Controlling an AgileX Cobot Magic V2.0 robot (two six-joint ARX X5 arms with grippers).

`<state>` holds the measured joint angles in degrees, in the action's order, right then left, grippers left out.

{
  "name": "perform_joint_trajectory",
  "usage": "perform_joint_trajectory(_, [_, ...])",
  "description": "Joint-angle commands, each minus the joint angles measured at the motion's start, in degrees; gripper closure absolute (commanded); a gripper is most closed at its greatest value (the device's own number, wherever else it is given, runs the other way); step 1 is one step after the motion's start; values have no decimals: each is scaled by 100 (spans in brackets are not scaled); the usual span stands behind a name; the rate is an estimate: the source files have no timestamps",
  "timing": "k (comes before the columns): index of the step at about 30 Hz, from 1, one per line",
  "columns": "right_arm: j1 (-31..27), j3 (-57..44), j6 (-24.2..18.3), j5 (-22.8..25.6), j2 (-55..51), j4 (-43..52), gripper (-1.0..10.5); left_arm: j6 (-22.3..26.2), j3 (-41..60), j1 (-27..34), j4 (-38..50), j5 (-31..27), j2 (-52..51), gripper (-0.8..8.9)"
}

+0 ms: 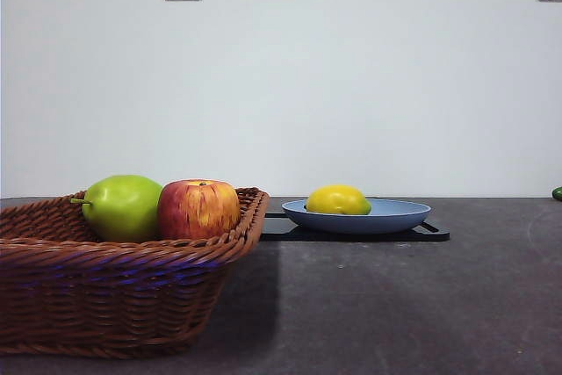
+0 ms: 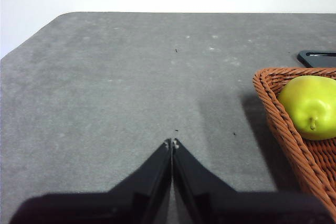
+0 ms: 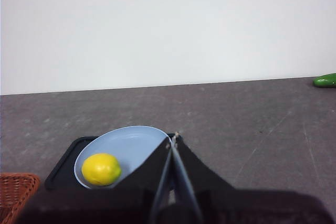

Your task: Take the lemon from the basket,put the lemon in the plate,hand out the plate

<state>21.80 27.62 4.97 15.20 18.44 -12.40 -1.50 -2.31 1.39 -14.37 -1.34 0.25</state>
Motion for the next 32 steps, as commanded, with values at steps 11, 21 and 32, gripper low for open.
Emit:
perform_joint_trajectory(11, [35, 42, 4, 22, 13, 37, 943, -17, 57, 20, 13, 4, -15, 805])
perform_joint_trajectory(21, [-151, -339, -1001, 138, -953, 59, 943, -17, 57, 20, 13, 4, -15, 805])
perform_joint_trajectory(32, [-1547, -2009, -931, -1392, -1838, 107, 943, -17, 57, 17, 13, 7, -15, 805])
